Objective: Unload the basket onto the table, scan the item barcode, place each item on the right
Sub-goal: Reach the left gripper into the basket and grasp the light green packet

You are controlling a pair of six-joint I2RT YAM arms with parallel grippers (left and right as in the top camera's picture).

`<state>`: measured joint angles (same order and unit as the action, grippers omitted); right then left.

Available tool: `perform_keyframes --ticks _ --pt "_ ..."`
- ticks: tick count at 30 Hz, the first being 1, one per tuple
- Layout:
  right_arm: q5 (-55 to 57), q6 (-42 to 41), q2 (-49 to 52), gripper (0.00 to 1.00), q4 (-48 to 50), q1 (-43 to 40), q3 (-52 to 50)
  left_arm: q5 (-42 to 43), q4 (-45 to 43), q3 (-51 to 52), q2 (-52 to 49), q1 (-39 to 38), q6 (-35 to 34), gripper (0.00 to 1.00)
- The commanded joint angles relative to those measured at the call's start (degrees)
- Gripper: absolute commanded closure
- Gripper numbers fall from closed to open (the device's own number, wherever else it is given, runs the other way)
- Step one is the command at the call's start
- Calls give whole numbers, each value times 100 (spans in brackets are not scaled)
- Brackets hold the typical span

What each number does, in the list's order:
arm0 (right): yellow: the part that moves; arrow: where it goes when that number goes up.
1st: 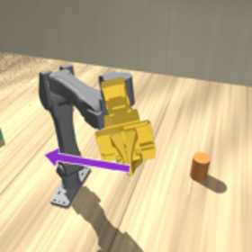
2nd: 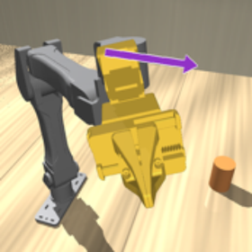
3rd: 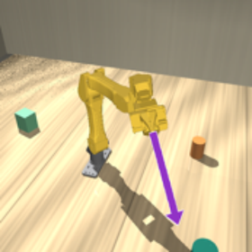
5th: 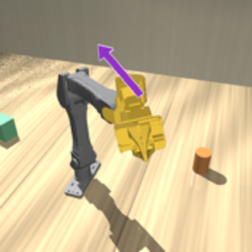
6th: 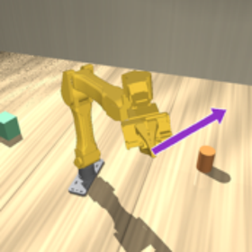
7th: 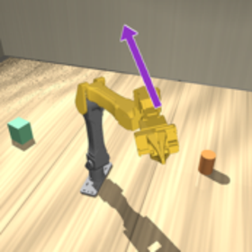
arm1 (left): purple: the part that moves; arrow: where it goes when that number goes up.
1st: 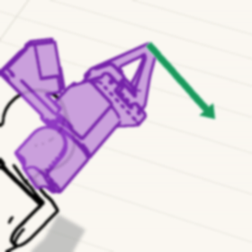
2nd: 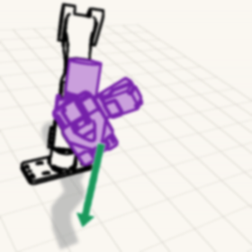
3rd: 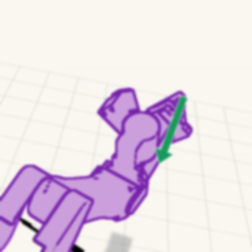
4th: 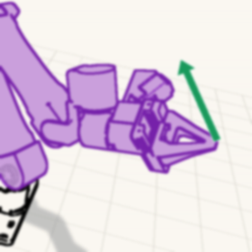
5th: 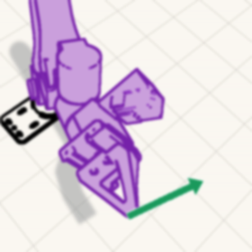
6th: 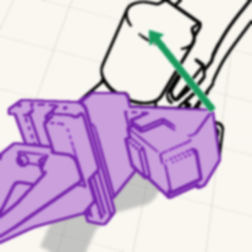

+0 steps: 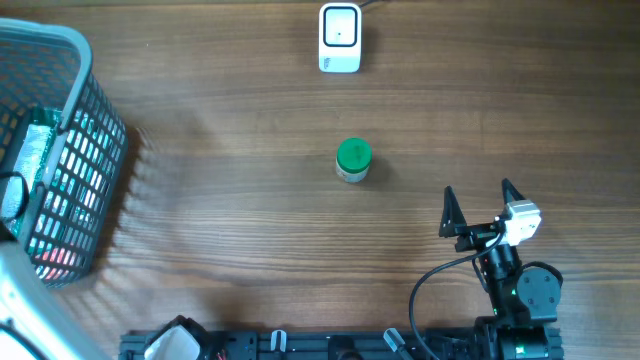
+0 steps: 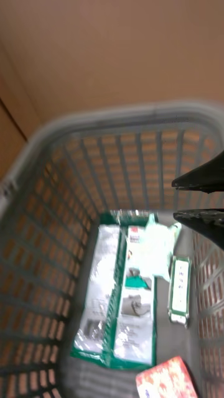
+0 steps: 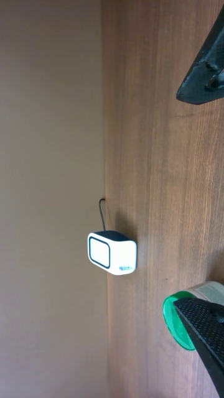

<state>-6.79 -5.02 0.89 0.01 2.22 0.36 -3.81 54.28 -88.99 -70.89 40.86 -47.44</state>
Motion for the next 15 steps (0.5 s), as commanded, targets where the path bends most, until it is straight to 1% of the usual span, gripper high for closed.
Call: perform_keyframes --ticks 1,2,3,4,9,13,15 --pt "83 50 -46 0 31 17 -7 -181 37 -7 -811 -15 50 93" --pt "83 50 -46 0 31 17 -7 -181 17 -7 -1047 -15 50 65" --pt "83 48 -46 1 31 17 -7 -157 -2 -7 -1318 -15 52 29" --pt "83 50 -46 0 31 17 -7 -136 0 -7 -1665 -15 52 1" --pt "83 50 -46 0 28 17 -7 210 -87 -7 -2887 -15 96 0" --pt "83 50 -46 0 28 17 -7 1097 -566 -7 -3738 -15 876 0" --pt "83 50 -46 0 28 17 -7 1154 -621 -7 -4087 -15 970 0"
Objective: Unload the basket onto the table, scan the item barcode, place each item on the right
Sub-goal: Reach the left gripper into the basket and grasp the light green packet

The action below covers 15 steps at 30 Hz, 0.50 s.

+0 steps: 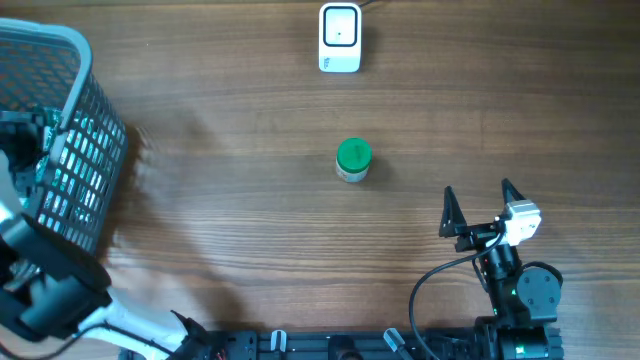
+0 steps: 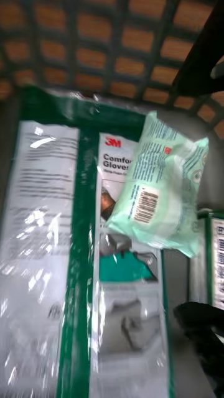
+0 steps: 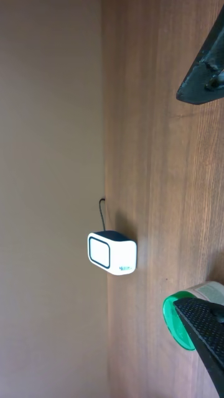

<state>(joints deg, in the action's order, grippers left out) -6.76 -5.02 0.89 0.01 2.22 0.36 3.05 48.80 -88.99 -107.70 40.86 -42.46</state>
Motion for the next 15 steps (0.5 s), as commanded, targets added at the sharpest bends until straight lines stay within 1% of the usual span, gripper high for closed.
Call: perform_keyframes --ticks 1,4,7,9,11,13,14,15 --pt "81 48 -46 0 31 17 -7 470 -85 -7 -549 -15 505 0" --pt "81 52 -46 0 28 17 -7 688 -105 -7 -848 -55 964 3" --pt "81 50 -46 0 28 17 -7 756 -166 -7 -979 -138 1174 2" --pt "81 50 -46 0 31 17 -7 807 -238 -4 -994 -197 1353 3" --pt "81 50 -46 0 31 17 -7 807 -282 -4 -1019 -313 1515 14" --pt "81 50 -46 0 28 17 -7 802 -278 -4 -1047 -393 1532 24" --pt "81 50 -46 0 28 17 -7 800 -280 9 -1069 -442 1532 36" --pt "81 50 -46 0 28 17 -7 793 -275 20 -1099 -476 1530 55"
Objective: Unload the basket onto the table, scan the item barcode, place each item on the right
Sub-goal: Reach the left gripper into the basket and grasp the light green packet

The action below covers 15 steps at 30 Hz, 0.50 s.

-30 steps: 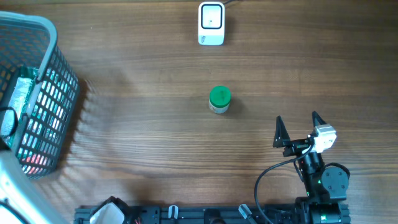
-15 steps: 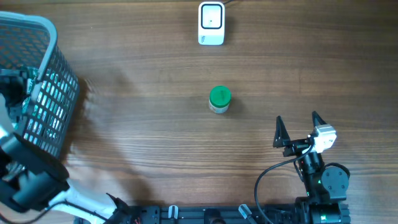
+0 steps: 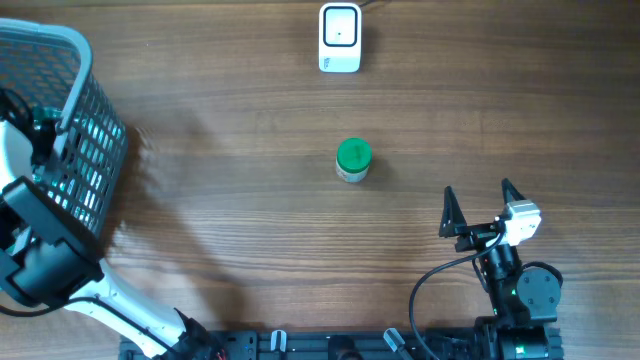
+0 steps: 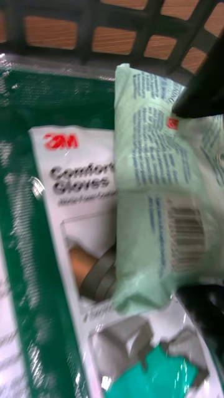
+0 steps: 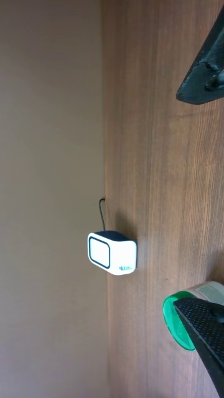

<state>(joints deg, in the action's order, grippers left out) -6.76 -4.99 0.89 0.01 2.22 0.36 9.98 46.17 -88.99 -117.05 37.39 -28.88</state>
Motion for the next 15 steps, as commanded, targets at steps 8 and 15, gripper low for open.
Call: perform_keyframes --ticks 8,15 --pt "81 46 -46 0 28 17 -7 92 195 -63 -11 -63 168 96" --pt "81 48 -46 0 28 17 -7 94 800 -813 1482 387 146 96"
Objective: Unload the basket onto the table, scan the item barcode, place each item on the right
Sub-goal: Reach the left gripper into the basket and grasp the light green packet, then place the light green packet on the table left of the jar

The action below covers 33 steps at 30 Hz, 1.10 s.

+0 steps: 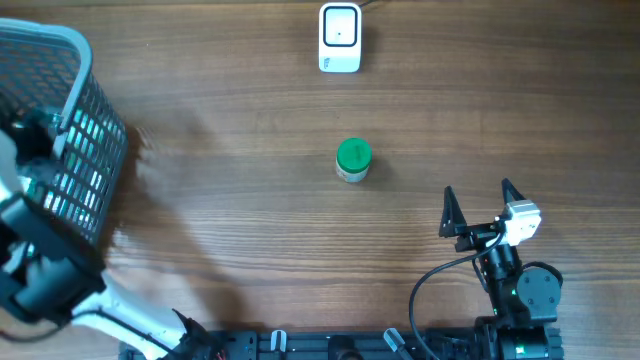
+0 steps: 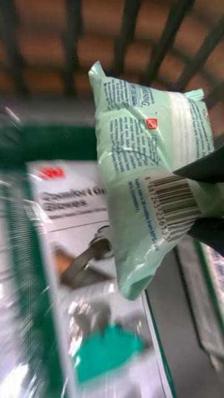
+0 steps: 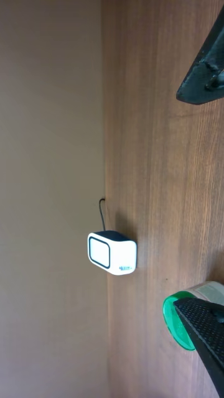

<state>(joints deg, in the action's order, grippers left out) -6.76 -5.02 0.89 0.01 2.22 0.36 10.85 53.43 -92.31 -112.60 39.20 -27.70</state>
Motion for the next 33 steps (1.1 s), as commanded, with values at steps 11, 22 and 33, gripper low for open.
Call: perform_keyframes --ticks 11,22,33 --pt "81 50 -46 0 31 17 -7 1130 599 -503 3963 85 -463 96" --pt "81 50 -46 0 31 17 -7 343 1104 1200 4059 -2400 -107 96" --pt "81 48 -46 0 28 17 -7 343 -1014 4122 4059 -3427 -175 96"
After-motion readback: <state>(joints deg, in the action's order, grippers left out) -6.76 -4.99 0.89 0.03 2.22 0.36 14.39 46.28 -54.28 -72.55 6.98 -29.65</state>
